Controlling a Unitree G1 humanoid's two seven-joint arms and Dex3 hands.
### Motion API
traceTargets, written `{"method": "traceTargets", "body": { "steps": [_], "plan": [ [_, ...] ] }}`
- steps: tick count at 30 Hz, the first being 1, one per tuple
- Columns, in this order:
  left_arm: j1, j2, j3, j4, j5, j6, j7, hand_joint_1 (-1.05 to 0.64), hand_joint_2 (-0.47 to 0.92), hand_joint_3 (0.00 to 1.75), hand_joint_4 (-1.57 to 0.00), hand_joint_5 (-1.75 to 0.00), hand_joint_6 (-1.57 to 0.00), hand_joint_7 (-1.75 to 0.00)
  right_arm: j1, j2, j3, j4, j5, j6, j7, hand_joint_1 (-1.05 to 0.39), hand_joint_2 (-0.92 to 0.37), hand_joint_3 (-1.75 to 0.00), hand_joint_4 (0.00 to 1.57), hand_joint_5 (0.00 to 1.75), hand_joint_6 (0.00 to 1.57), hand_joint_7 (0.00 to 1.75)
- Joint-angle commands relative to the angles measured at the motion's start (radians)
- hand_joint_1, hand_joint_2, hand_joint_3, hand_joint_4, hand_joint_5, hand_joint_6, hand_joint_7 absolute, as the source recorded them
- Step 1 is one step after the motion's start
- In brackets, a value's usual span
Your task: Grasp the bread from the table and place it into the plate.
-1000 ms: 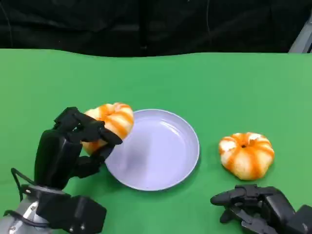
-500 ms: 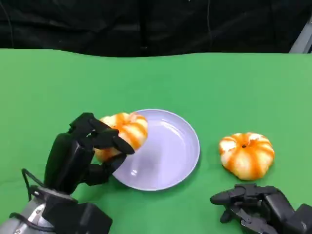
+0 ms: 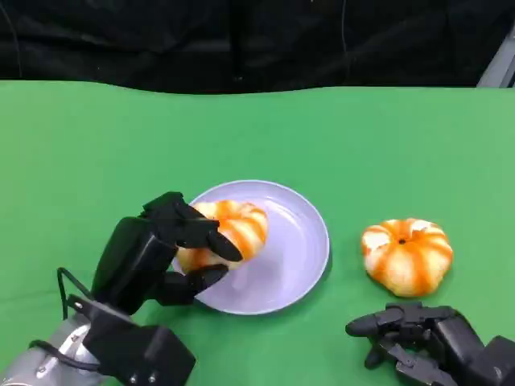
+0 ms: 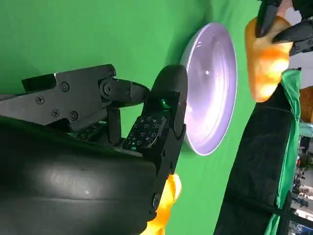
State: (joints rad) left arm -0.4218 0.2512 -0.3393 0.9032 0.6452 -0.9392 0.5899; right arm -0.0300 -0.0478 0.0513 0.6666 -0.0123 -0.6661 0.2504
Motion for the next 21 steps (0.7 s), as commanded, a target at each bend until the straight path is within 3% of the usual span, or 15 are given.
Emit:
{"method": "traceTargets", "body": {
  "steps": [1, 10, 21],
  "plan": [
    [-0.031, 0.001, -0.008, 0.032, 0.013, -0.004, 0.015, 0.04, 0.69, 0.62, -0.85, -1.22, -1.08, -0.61, 0.008, -0.011, -0.002, -0.006, -0.007, -0.007, -0.010, -0.06, -0.92, -0.40, 0.76, 1.28, 1.13, 0.27],
    [-0.073, -0.030, -0.029, 0.105, 0.028, 0.017, 0.019, 0.06, 0.70, 0.61, -0.84, -1.21, -1.09, -0.58, 0.016, -0.010, -0.001, -0.015, -0.001, -0.001, -0.007, -0.03, -0.92, -0.41, 0.75, 1.26, 1.13, 0.27],
    [-0.131, -0.056, -0.052, 0.184, 0.020, 0.056, 0.004, 0.05, 0.78, 0.47, -0.84, -1.18, -1.10, -0.53, 0.020, -0.010, 0.000, -0.021, 0.001, 0.004, -0.003, -0.04, -0.92, -0.41, 0.76, 1.26, 1.13, 0.27]
  ]
}}
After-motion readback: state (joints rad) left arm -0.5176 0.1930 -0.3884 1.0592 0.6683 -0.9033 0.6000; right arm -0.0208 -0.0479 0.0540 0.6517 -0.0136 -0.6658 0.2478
